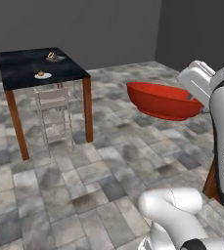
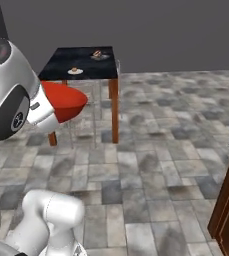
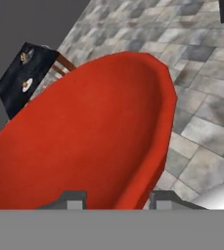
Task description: Take the smaller bowl and place it next to the appetizer plate on the dining counter , and place the larger bowl next to the plate with cooked food.
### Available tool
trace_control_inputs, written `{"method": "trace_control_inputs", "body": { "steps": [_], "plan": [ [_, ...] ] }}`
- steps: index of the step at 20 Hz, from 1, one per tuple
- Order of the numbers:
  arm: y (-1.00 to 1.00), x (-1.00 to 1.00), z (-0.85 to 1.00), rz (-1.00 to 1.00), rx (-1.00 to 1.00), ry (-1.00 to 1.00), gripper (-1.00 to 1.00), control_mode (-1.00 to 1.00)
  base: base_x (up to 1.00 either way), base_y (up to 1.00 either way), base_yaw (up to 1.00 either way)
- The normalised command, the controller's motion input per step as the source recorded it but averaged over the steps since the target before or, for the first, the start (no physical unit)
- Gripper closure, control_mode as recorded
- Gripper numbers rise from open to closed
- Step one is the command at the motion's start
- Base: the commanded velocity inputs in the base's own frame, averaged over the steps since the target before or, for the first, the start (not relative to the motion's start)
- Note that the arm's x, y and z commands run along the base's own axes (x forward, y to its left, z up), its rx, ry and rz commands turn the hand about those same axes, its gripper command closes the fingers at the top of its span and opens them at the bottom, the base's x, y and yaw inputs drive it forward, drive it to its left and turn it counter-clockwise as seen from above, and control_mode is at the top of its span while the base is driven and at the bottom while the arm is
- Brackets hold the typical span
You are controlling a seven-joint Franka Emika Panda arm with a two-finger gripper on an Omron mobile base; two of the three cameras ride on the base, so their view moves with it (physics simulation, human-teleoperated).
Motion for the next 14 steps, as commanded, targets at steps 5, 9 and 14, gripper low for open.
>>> {"method": "trace_control_inputs", "body": {
  "steps": [5,9,14],
  "plan": [
    [0.0,0.0,0.0,0.0,0.0,0.0,1.0,1.0,0.93,-0.77,0.0],
    [0.0,0.0,0.0,0.0,0.0,0.0,1.0,1.0,1.0,-0.66,0.0],
    [0.0,0.0,0.0,0.0,0.0,0.0,1.0,1.0,1.0,-0.3,0.0]
  ]
}}
